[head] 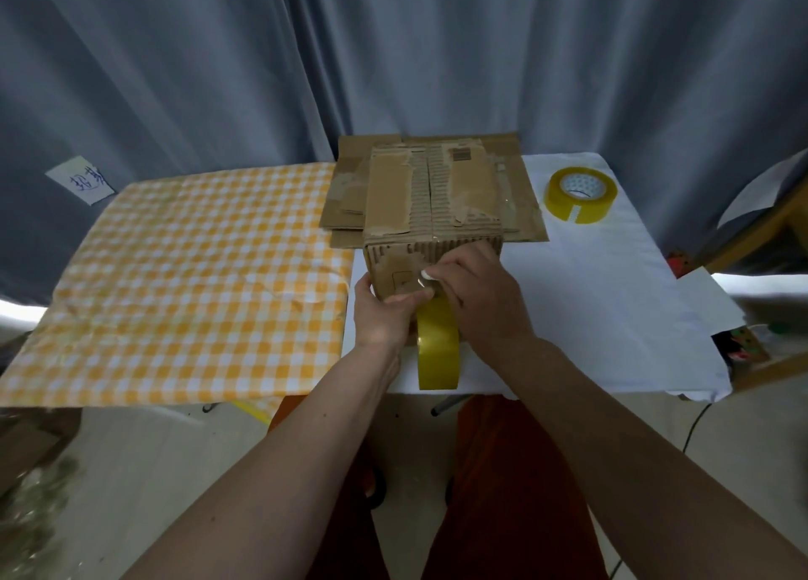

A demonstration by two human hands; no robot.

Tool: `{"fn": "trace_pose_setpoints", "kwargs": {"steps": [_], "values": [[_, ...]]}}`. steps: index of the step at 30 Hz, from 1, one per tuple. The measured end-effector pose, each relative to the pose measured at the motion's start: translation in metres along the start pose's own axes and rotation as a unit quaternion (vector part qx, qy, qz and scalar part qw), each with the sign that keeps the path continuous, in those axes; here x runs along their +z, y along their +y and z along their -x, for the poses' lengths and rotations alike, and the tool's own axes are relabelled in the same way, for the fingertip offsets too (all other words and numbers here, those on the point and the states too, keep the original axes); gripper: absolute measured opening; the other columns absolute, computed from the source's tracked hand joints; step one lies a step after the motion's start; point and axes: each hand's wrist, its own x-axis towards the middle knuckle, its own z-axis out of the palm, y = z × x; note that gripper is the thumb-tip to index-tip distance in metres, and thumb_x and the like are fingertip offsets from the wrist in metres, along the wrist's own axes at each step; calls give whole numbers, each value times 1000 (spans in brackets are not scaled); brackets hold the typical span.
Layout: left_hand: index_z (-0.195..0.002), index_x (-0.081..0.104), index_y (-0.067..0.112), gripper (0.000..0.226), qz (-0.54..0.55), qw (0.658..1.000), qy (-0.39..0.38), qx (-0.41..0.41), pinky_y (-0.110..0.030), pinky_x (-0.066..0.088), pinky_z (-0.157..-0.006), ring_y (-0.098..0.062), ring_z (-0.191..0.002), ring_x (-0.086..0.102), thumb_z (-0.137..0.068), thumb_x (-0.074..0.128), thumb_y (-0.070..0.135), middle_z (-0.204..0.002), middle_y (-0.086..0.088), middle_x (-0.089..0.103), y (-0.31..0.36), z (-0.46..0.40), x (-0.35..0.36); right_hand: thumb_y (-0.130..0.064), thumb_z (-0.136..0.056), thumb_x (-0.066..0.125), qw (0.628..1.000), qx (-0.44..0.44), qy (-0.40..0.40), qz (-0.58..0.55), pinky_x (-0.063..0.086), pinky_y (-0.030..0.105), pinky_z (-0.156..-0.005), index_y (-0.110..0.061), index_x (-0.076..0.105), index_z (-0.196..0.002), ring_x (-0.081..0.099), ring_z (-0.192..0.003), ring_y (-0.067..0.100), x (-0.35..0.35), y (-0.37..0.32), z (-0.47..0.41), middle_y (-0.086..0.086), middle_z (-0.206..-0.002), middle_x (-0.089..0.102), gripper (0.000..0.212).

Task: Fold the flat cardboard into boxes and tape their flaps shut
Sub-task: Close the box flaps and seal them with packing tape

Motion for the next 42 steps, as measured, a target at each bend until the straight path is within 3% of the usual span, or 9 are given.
{"fn": "trace_pose_setpoints", "kwargs": {"steps": [4, 9, 13, 17, 26, 29, 33, 36, 42], "values": [[-146, 28, 16, 92, -12, 1000, 19, -19, -48, 55, -88, -27, -90, 70, -72, 81, 2, -88, -8, 72, -12, 1, -8, -3, -86, 56, 999, 32, 14, -14, 49, 31, -72, 2, 70, -89, 60, -85, 32, -5, 14, 12, 16, -89, 65, 15], [-147, 29, 20, 91, -38, 999, 4, 1, -44, 54, -92, -22, -90, 70, -74, 80, 5, -89, -8, 72, -17, 2, -14, 3, -89, 56, 974, 213, 9, -71, 39, 22, -79, 1, 60, -103, 55, -93, 29, -7, 57, 55, 17, -99, 60, 14], [-149, 25, 25, 93, -50, 998, -18, 23, -45, 49, -99, -19, -90, 71, -75, 79, 7, -86, -5, 74, -17, 11, -19, -1, -93, 50, 897, 432, -33, -86, 39, 28, -73, 0, 51, -111, 55, -93, 25, 11, 94, 89, 16, -107, 58, 19], [-149, 24, 26, 92, -41, 996, -46, 57, -47, 48, -100, -19, -87, 71, -77, 75, 1, -79, -4, 73, -15, 20, -27, -2, -94, 47, 845, 512, -97, -120, 46, 35, -82, -2, 48, -117, 53, -103, 29, 25, 114, 99, 18, -118, 53, 23], [-148, 27, 26, 87, -37, 988, -87, 120, -34, 53, -89, -9, -79, 69, -80, 71, -5, -71, 3, 69, -8, 32, -33, 2, -91, 52, 829, 504, -216, -105, 34, 28, -101, 2, 45, -135, 43, -126, 32, 19, 121, 96, 20, -141, 41, 44], [-149, 26, 26, 86, -40, 986, -105, 126, -35, 54, -89, -11, -81, 68, -81, 69, -5, -74, 1, 70, -9, 34, -33, -5, -92, 55, 879, 457, -111, -81, 41, 28, -88, -4, 60, -115, 54, -110, 30, 6, 96, 85, 15, -120, 53, 23], [-149, 25, 24, 85, -45, 983, -116, 133, -35, 54, -88, -11, -79, 68, -82, 67, -6, -72, 3, 69, -11, 36, -30, -6, -86, 64, 951, 242, -27, -190, 48, 23, -75, -12, 68, -92, 58, -87, 15, -15, 32, 43, 2, -91, 63, 10], [-149, 25, 24, 84, -38, 982, -123, 137, -30, 54, -83, -9, -77, 67, -83, 65, -8, -70, 3, 68, -10, 40, -28, -12, -85, 65, 970, 111, -108, -188, 40, 17, -79, -14, 72, -97, 52, -93, 12, -18, 1, 25, 0, -96, 67, 14], [-149, 24, 24, 83, -37, 978, -130, 156, -32, 54, -86, -13, -79, 68, -84, 62, -11, -73, -2, 67, -3, 50, -29, -24, -84, 67, 964, 123, -197, -131, 30, 21, -79, -16, 68, -111, 44, -104, 12, -12, -3, 22, -2, -108, 66, 28]]}}
